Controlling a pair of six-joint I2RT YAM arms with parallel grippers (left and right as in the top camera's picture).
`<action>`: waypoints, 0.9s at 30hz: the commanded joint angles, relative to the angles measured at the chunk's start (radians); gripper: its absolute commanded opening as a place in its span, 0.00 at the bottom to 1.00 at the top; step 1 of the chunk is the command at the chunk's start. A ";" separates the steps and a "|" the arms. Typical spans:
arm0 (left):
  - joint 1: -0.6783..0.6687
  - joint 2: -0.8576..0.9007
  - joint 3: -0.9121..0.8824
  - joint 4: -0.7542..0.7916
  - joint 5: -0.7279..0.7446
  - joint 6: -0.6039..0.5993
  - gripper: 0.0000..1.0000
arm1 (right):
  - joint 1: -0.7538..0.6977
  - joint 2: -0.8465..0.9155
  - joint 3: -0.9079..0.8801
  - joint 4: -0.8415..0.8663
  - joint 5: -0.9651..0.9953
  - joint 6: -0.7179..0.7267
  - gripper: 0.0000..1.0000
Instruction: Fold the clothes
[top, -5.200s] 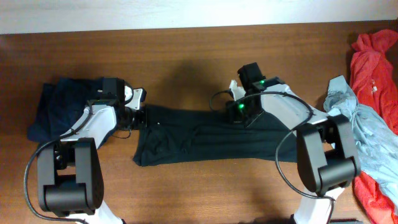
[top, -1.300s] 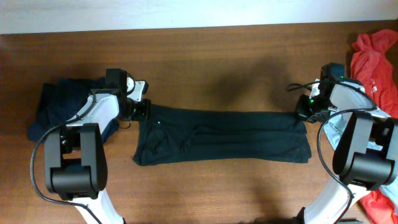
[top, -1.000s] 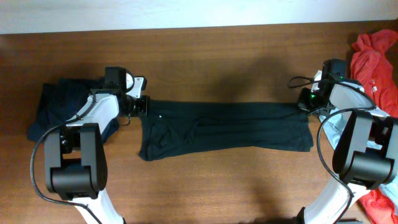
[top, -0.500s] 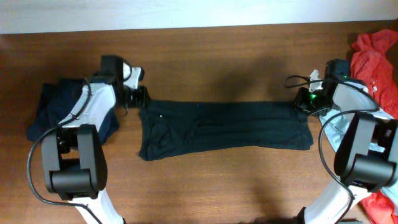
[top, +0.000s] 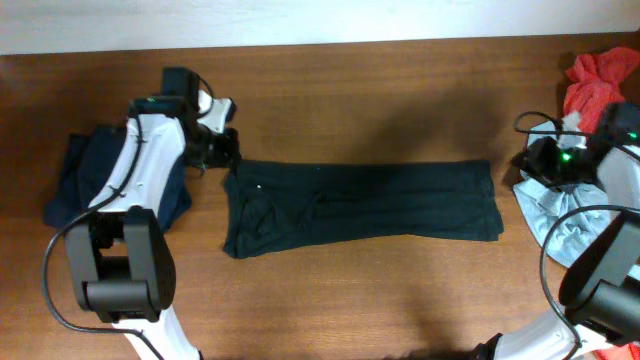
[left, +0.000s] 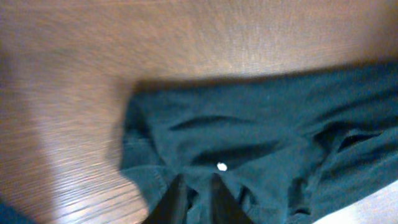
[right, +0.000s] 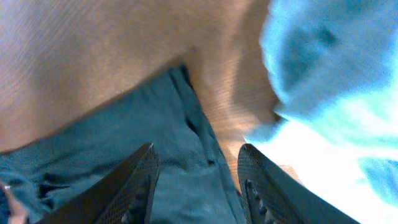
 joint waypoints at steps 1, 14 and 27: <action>-0.027 -0.018 -0.111 0.046 0.011 -0.018 0.04 | -0.023 -0.027 0.017 -0.026 -0.049 -0.006 0.45; -0.099 -0.015 -0.366 0.352 -0.085 -0.026 0.01 | -0.013 -0.027 0.017 -0.068 -0.049 -0.006 0.45; -0.004 0.003 -0.373 0.508 -0.286 -0.113 0.01 | -0.013 -0.026 0.017 -0.079 -0.048 -0.007 0.53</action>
